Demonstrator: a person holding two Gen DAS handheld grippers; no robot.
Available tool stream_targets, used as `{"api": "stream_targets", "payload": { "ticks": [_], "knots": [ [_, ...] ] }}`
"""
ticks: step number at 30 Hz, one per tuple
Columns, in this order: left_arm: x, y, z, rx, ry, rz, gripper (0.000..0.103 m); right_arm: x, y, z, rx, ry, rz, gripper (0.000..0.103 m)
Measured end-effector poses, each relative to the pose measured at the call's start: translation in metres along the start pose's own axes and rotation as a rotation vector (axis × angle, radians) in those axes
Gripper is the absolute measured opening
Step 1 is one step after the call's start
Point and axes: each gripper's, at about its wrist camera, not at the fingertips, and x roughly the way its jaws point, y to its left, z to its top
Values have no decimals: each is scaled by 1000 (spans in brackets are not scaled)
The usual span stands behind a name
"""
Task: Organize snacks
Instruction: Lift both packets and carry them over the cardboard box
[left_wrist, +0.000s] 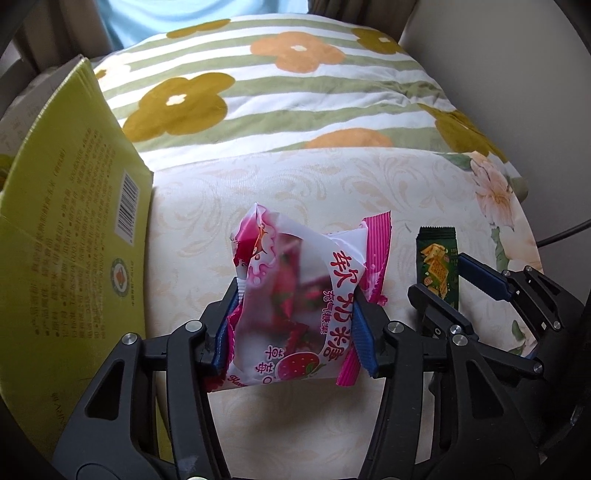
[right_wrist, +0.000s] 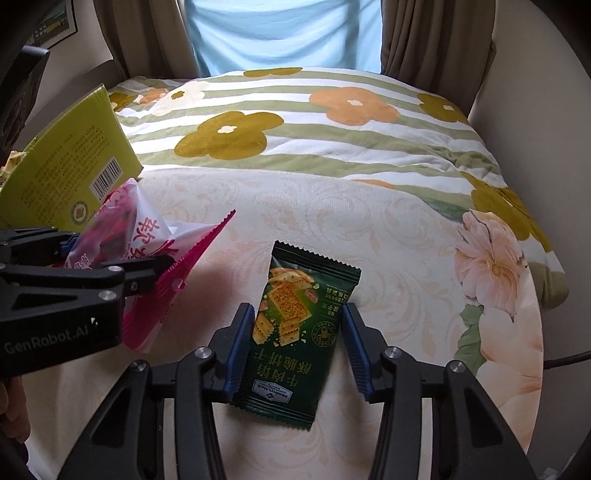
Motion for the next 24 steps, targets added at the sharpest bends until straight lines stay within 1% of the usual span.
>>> {"api": "stream_targets", "payload": {
  "ticks": [4,7,10,15,19,22,24],
  "knots": [
    [-16,-6,4,2,-27,5,49,-18,-3,7,3,-31,7,44],
    [-37,-10,9,-12,-67,-4,49,-40,-5,13,0,-67,12,44],
    [-63,-15,14,-24,-111,-5,49,-66,-9,24,-11,-107,17,44],
    [-117,-16,21,-57,-213,-1,49,-107,-8,47,-49,-152,44,43],
    [-153,-8,25,-94,-270,7,49,-135,1,66,-108,-209,79,44],
    [-180,5,25,-129,-306,27,49,-151,13,80,-155,-243,117,44],
    [-199,19,23,-158,-332,27,49,-161,24,87,-186,-266,137,44]
  ]
}}
